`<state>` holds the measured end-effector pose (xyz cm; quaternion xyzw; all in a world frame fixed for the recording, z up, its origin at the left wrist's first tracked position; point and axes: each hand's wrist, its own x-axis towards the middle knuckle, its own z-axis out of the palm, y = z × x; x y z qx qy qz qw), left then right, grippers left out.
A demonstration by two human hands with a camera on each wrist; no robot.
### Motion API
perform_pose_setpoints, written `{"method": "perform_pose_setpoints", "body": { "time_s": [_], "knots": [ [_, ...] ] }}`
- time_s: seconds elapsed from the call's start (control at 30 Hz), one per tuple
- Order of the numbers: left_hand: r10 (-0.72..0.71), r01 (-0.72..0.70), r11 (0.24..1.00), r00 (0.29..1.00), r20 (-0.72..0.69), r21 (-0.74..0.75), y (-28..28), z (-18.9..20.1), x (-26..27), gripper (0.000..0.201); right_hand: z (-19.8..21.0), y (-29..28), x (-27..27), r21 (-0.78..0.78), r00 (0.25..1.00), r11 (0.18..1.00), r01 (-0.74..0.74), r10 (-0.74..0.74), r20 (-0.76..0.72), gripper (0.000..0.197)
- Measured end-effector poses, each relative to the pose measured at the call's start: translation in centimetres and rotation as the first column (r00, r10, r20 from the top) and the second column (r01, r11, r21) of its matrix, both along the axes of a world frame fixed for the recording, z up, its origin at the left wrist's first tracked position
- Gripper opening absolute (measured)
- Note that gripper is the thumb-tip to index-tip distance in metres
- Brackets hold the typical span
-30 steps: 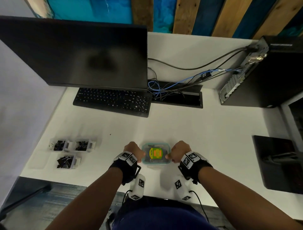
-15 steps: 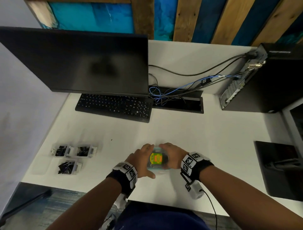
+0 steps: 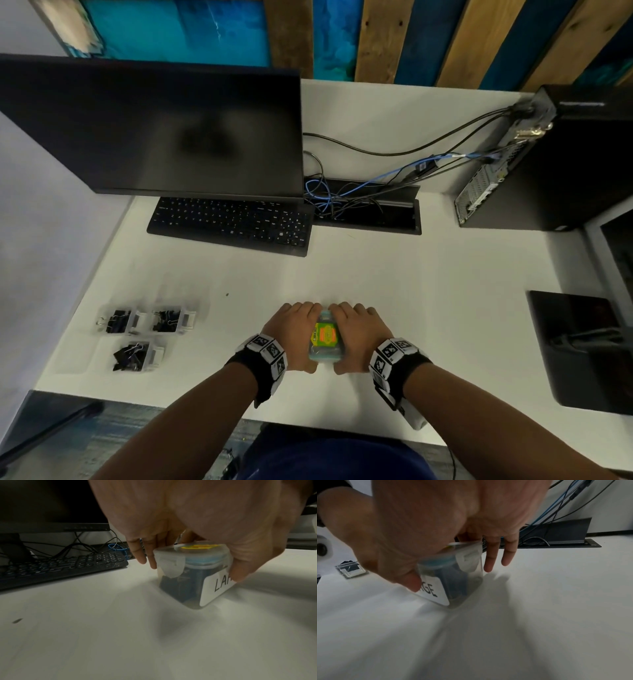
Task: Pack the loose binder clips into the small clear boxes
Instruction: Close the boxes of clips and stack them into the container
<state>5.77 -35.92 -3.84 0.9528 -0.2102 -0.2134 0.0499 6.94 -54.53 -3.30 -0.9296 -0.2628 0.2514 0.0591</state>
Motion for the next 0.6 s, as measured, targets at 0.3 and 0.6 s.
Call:
{"method": "perform_pose_setpoints", "body": {
  "time_s": [0.3, 0.6],
  "knots": [
    [0.013, -0.013, 1.0, 1.0, 0.004, 0.011, -0.4, -0.4, 0.0, 0.109, -0.3, 0.2, 0.2, -0.033, 0.999, 0.999, -0.033, 0.034, 0.036, 0.102],
    [0.02, -0.02, 1.0, 1.0, -0.006, -0.016, 0.9, 0.2, -0.4, 0.117, 0.4, -0.5, 0.2, 0.076, 0.998, 0.996, 0.037, -0.032, -0.062, 0.114]
  ]
}}
